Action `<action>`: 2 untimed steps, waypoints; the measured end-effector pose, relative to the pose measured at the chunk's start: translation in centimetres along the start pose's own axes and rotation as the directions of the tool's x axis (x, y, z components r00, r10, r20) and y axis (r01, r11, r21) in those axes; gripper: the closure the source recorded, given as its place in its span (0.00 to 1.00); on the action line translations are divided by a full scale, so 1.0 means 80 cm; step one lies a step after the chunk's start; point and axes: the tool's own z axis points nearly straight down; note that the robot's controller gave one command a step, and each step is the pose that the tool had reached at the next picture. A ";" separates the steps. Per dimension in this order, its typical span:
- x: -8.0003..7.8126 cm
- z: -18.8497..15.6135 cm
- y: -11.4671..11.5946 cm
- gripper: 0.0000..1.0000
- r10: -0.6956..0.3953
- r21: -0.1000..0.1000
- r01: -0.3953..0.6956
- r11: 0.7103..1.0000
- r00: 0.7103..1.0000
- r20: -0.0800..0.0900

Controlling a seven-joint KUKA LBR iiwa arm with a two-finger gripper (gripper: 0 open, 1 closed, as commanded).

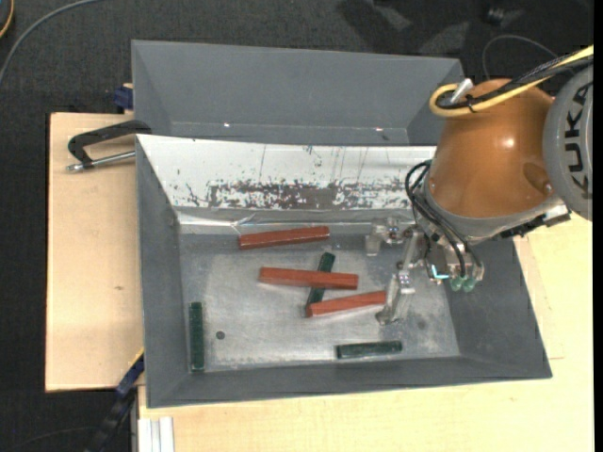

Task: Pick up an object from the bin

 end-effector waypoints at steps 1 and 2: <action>-0.029 0.181 0.024 0.00 -0.037 0.000 0.037 0.999 0.999 0.016; -0.026 0.179 -0.016 0.00 -0.142 0.001 0.142 0.990 0.990 0.012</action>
Offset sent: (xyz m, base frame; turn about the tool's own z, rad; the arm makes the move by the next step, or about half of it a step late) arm 0.0192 0.0185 -0.1445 -0.0382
